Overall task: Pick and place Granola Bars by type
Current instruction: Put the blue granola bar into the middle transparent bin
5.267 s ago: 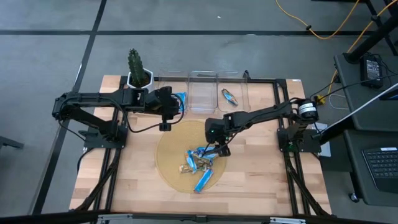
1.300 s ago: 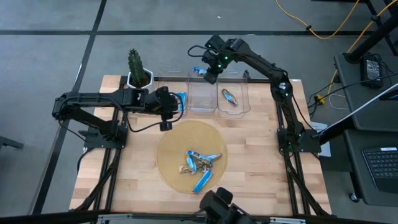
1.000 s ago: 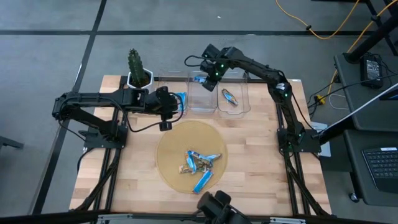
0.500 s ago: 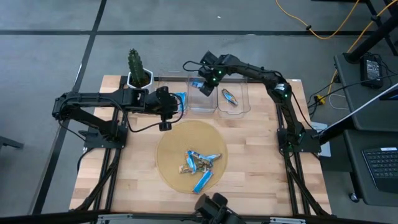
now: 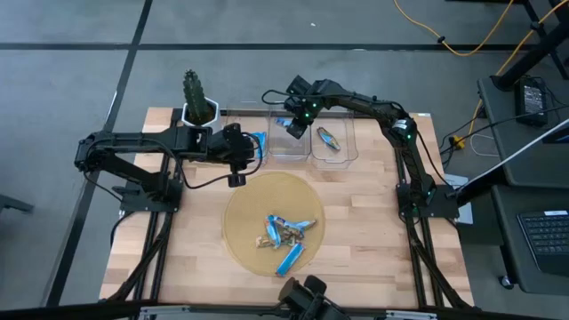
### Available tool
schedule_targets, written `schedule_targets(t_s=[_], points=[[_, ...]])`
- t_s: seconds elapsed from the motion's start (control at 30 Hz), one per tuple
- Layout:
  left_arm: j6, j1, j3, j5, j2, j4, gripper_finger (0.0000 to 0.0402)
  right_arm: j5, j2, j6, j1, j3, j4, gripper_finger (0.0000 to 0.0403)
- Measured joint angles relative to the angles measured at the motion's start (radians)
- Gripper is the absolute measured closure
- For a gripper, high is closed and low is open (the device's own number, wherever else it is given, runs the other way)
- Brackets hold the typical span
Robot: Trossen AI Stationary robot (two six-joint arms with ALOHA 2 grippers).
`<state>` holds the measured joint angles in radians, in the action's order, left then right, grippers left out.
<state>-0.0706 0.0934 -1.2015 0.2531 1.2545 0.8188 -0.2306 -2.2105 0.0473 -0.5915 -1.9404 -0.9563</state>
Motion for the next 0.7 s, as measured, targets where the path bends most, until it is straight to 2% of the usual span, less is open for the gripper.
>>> schedule_targets(t_s=[0.7], points=[[0.024,0.0,0.0,0.0,0.0,0.0,0.0313,0.001,0.007,0.014,0.019,0.0,0.001,0.032]])
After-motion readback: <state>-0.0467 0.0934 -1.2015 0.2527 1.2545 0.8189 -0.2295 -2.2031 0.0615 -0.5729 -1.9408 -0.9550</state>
